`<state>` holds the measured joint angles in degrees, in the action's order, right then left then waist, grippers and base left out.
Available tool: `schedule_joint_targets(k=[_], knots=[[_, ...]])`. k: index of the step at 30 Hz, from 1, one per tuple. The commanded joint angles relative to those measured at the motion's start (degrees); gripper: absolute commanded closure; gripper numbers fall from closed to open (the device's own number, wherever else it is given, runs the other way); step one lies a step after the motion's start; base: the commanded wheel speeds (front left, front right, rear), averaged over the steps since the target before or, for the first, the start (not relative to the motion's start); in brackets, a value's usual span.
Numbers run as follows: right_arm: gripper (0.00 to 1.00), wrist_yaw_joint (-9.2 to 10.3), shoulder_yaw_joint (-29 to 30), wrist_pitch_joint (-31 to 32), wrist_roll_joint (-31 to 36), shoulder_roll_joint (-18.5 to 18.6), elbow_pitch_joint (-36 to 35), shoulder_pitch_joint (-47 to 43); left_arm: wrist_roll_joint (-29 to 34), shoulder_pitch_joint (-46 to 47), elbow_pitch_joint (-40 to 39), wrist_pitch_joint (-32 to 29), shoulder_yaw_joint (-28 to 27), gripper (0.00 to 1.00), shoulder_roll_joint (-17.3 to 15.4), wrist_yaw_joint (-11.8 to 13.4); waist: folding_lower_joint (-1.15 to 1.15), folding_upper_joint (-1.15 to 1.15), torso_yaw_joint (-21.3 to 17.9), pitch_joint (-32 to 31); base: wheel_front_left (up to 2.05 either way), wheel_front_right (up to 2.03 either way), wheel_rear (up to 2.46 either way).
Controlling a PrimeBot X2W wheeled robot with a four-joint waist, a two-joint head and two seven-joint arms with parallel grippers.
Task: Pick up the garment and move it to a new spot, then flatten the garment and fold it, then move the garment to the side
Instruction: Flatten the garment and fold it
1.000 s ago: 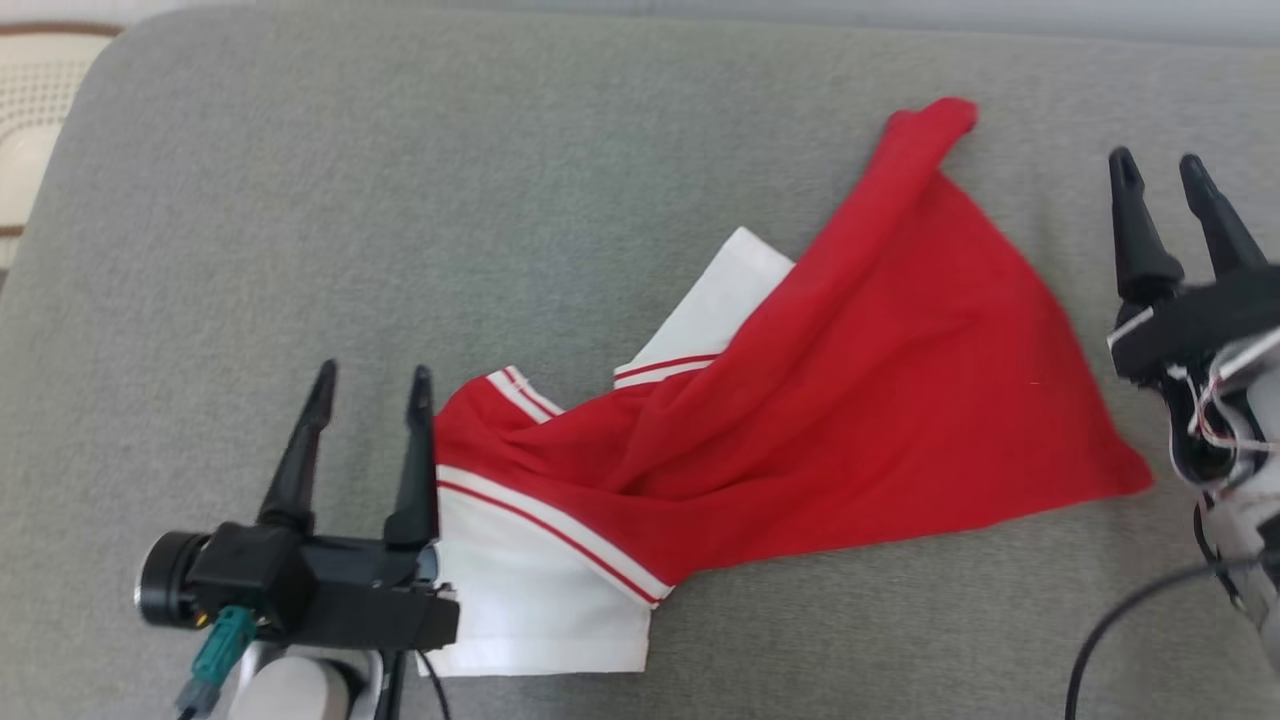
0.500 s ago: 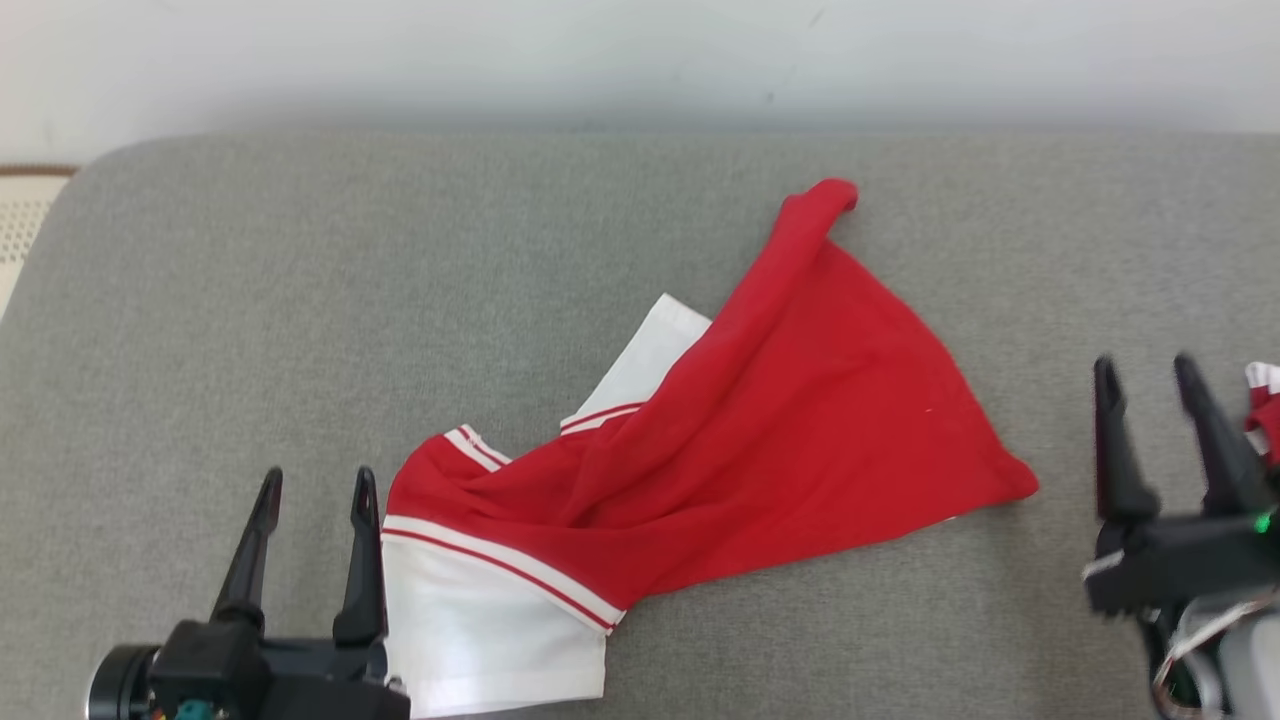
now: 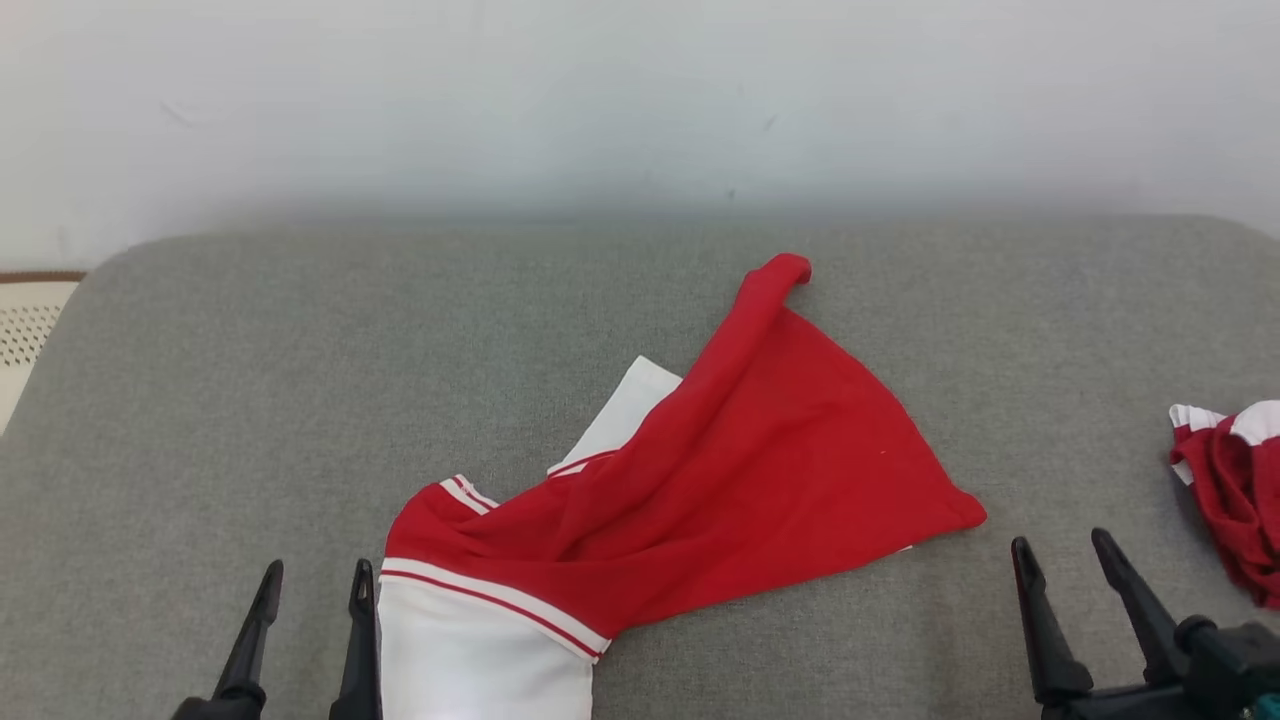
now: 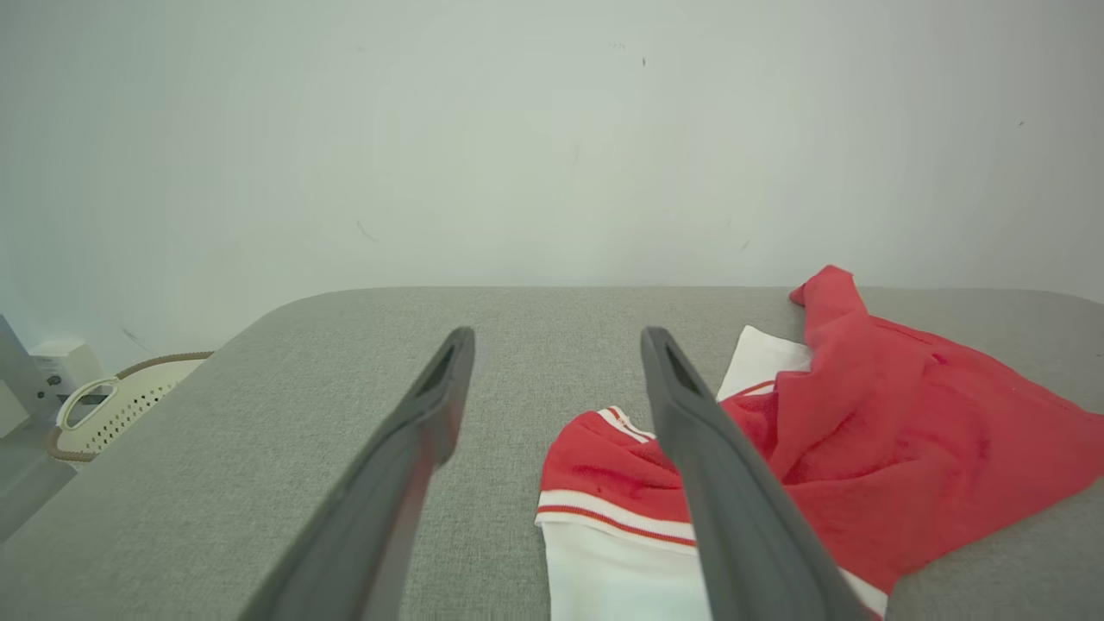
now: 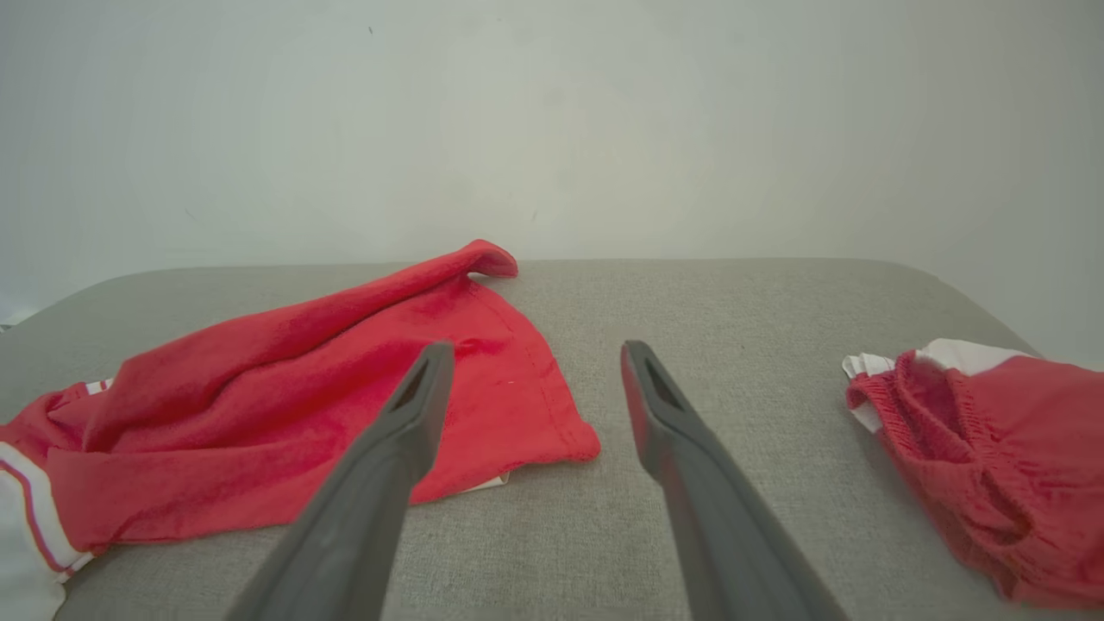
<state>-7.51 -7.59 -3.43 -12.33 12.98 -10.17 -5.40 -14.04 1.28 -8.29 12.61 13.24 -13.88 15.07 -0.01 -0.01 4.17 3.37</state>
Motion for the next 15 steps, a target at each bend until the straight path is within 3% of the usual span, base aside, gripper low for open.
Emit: schedule_joint_targets(k=[1,15], knots=[[0.0,0.04,0.01,0.34,0.52,-0.35,-0.6,-1.2,-0.06,-1.19,-0.23,-0.21,-0.03,0.0,-0.48,0.21,0.01,0.01,-0.42,-1.35,0.0,0.0,0.0],[0.0,0.04,0.41,2.21,1.41,-2.36,-2.99,-4.42,-0.42,-3.58,-1.21,-1.64,0.5,0.0,-1.31,0.66,0.01,0.01,-0.74,-3.62,0.0,0.0,0.0]])
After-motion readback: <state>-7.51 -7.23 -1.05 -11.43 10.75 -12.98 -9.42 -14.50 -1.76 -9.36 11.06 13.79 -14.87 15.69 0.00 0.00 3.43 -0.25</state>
